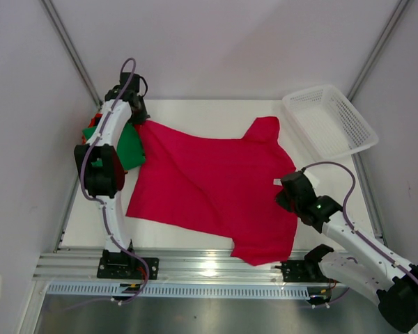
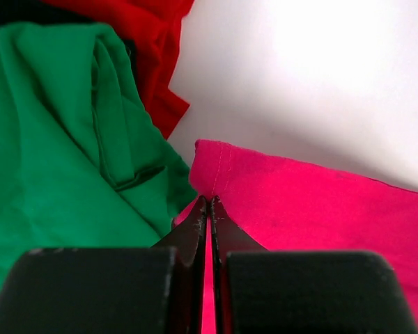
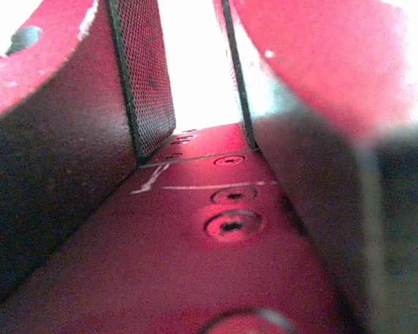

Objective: Fold and stack the t-shirts
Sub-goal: Flatten out the tshirt

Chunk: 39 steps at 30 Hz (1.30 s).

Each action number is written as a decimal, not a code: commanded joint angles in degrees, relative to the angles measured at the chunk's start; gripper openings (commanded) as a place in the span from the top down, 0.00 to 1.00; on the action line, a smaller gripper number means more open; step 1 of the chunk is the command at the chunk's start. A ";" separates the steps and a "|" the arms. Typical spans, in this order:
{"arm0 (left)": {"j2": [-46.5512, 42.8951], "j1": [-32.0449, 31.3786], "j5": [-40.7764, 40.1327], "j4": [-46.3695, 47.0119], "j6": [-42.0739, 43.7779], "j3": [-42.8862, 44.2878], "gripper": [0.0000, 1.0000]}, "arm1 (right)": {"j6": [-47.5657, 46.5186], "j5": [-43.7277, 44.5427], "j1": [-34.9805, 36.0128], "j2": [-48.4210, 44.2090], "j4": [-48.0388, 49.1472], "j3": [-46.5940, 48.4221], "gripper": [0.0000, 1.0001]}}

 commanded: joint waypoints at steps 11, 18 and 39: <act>0.26 -0.50 3.91 3.92 0.54 -0.32 0.51 | 0.46 0.41 -0.25 -1.69 -0.91 0.62 0.72; -4.84 -1.21 4.01 3.66 1.06 -3.16 0.43 | 1.78 0.59 -0.17 -4.15 -0.83 -1.14 0.72; -37.71 -8.42 22.46 7.27 -7.46 -13.54 0.31 | -6.30 -5.91 -1.22 21.75 27.12 -0.72 0.72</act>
